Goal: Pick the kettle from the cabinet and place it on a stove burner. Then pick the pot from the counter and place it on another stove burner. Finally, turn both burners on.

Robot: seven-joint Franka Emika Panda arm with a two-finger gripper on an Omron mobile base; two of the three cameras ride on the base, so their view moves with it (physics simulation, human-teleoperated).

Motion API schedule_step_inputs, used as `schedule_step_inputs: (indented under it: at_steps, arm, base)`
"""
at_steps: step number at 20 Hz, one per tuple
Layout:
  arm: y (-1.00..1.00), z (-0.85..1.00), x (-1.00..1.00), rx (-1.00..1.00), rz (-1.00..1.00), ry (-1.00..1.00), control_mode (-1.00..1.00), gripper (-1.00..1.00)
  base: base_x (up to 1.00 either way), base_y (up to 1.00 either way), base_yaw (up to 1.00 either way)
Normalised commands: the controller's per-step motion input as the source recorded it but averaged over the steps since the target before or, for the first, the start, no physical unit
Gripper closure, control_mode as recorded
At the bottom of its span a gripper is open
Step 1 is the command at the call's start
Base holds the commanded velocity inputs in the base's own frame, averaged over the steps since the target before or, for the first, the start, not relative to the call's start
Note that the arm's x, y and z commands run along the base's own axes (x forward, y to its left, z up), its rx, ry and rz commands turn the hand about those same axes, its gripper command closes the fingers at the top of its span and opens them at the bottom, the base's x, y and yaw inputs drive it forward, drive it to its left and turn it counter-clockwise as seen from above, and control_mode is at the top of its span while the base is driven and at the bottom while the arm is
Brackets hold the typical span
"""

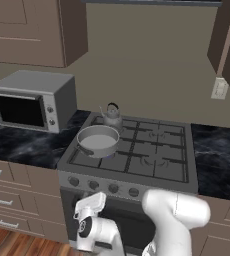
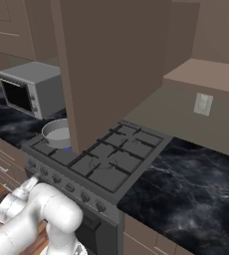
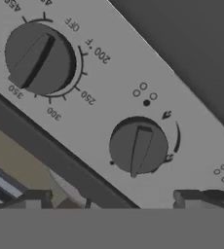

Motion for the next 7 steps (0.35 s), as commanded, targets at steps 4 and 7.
schedule_step_inputs:
  at_steps: [4, 7]
  arm:
    - [0.19, 0.22, -0.46, -0.16, -0.02, 0.00, -1.00, -1.00]
    - [0.23, 0.21, -0.48, -0.16, 0.00, 0.00, -1.00, -1.00]
  base:
    - [0.00, 0.00, 0.00]
    - [0.00, 0.00, 0.00]
